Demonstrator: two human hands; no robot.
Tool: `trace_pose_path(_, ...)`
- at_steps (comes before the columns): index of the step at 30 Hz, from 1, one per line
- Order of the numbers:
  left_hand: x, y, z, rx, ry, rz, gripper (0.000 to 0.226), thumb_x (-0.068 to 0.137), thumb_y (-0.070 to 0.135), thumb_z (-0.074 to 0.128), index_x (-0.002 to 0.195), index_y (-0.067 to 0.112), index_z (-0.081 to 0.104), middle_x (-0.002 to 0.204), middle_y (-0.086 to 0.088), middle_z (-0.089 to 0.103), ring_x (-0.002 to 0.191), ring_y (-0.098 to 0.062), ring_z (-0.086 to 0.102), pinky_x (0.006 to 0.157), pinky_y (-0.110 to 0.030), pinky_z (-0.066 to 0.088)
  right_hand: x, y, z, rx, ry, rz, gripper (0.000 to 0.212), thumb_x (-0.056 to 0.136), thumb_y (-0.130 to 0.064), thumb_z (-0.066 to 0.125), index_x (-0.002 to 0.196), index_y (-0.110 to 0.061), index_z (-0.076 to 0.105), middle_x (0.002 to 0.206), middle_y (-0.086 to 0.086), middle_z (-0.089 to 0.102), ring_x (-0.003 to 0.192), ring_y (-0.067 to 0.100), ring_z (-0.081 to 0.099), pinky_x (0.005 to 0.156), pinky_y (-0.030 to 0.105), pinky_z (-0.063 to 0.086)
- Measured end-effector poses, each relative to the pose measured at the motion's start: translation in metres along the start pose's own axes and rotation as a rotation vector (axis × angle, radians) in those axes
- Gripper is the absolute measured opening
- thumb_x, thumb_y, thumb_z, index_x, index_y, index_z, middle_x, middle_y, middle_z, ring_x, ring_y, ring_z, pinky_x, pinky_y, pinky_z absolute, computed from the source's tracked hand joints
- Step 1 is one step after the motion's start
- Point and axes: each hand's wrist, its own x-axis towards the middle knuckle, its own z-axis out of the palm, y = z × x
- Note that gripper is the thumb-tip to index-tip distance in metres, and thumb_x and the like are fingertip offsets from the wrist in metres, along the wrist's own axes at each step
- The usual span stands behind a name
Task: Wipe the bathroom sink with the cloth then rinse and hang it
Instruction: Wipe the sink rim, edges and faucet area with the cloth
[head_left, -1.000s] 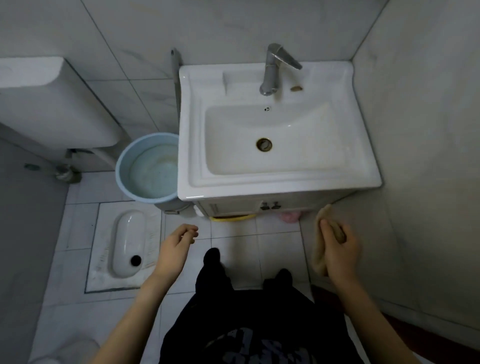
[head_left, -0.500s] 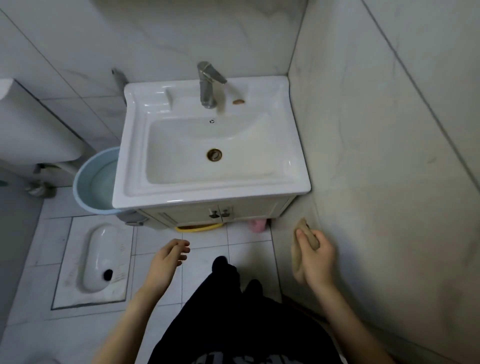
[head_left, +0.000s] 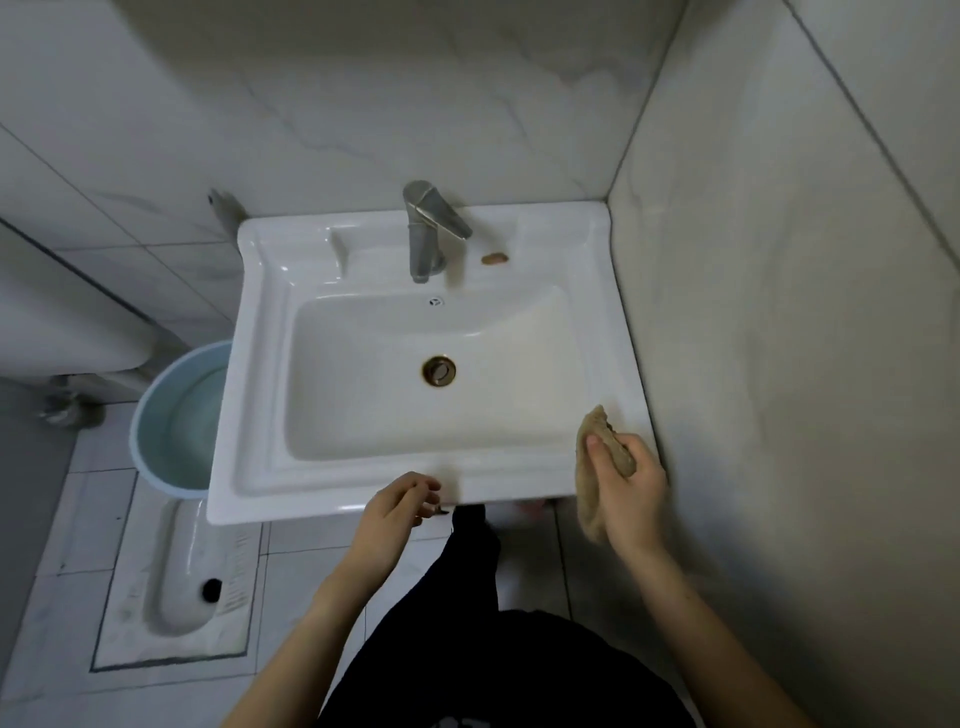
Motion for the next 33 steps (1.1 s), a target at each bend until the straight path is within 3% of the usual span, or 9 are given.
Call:
trace_pose_path(3,0.039,0.033,-0.016,0.038,0.013,0.051,0.024,0.097,0.017,0.045,0.092,0.015,0.068,0.092,-0.008,0.07,0.082,-0.02,0.064,0.073,-0.025,0.049,0.033,-0.02,0.032,-0.004,0.003,-0.024,0.015,0.087,-0.025,0.069,0.075,-0.017,0.064,0.069,0.001,0.065,0.069,0.015,0.06,0.066,0.024,0.047)
trace_pose_path(7,0.087,0.072,-0.04,0.107,0.015,0.096,0.025,0.097,0.018,0.043,0.094,0.018,0.068,0.092,-0.003,0.07,0.082,-0.016,0.064,0.073,-0.022,0.049,0.074,-0.052,0.07,0.024,-0.032,-0.062,0.015,0.088,-0.026,0.068,0.076,-0.018,0.064,0.071,0.0,0.065,0.07,0.013,0.06,0.068,0.027,0.048)
trace_pose_path(11,0.127,0.097,-0.058,0.167,0.067,0.143,0.022,0.097,0.018,0.044,0.1,0.022,0.065,0.097,0.001,0.068,0.09,-0.016,0.063,0.08,-0.026,0.046,0.11,-0.078,0.097,0.032,-0.058,-0.093,0.014,0.089,-0.026,0.067,0.078,-0.017,0.065,0.073,-0.003,0.065,0.073,0.01,0.061,0.07,0.021,0.047)
trace_pose_path(14,0.159,0.11,-0.063,0.239,0.13,0.173,0.021,0.096,0.02,0.046,0.108,0.023,0.063,0.106,0.005,0.065,0.096,-0.013,0.06,0.08,-0.019,0.042,0.139,-0.089,0.115,0.023,-0.072,-0.116,0.013,0.089,-0.027,0.066,0.081,-0.017,0.065,0.075,-0.004,0.065,0.075,0.007,0.061,0.072,0.019,0.048)
trace_pose_path(19,0.231,0.117,-0.07,0.617,0.229,0.373,0.038,0.096,0.018,0.048,0.134,0.015,0.051,0.134,-0.001,0.054,0.122,-0.021,0.051,0.102,-0.03,0.039,0.19,-0.084,0.149,-0.036,-0.084,-0.187,0.014,0.09,-0.029,0.065,0.084,-0.016,0.065,0.08,-0.002,0.065,0.078,0.004,0.06,0.073,0.013,0.046)
trace_pose_path(23,0.287,0.107,-0.075,0.872,0.275,0.507,0.052,0.093,0.027,0.043,0.141,0.01,0.042,0.143,-0.009,0.046,0.132,-0.025,0.042,0.111,-0.035,0.033,0.228,-0.074,0.177,-0.138,-0.124,-0.35,0.007,0.089,-0.023,0.067,0.088,-0.017,0.064,0.084,-0.003,0.063,0.079,0.0,0.057,0.073,0.003,0.039)
trace_pose_path(27,0.322,0.092,-0.075,0.971,0.298,0.567,0.049,0.089,0.023,0.052,0.136,0.011,0.048,0.139,-0.01,0.049,0.128,-0.03,0.045,0.106,-0.042,0.039,0.26,-0.057,0.199,-0.295,-0.137,-0.511,0.016,0.088,-0.024,0.068,0.099,-0.012,0.067,0.099,0.002,0.063,0.089,0.007,0.055,0.078,0.008,0.037)
trace_pose_path(30,0.326,0.085,-0.072,0.936,0.379,0.576,0.048,0.088,0.02,0.057,0.135,0.013,0.051,0.138,-0.007,0.051,0.127,-0.028,0.046,0.104,-0.04,0.041,0.278,-0.047,0.217,-0.522,-0.064,-0.622,0.019,0.085,-0.025,0.069,0.099,-0.012,0.07,0.093,0.006,0.066,0.079,0.013,0.055,0.07,0.004,0.029)
trace_pose_path(33,0.325,0.081,-0.07,0.937,0.41,0.593,0.051,0.086,0.017,0.061,0.136,0.014,0.05,0.139,-0.005,0.051,0.129,-0.027,0.044,0.103,-0.039,0.043,0.282,-0.044,0.245,-0.61,0.043,-0.587,0.013,0.085,-0.019,0.068,0.09,-0.008,0.07,0.084,0.009,0.063,0.068,0.022,0.061,0.064,0.012,0.032)
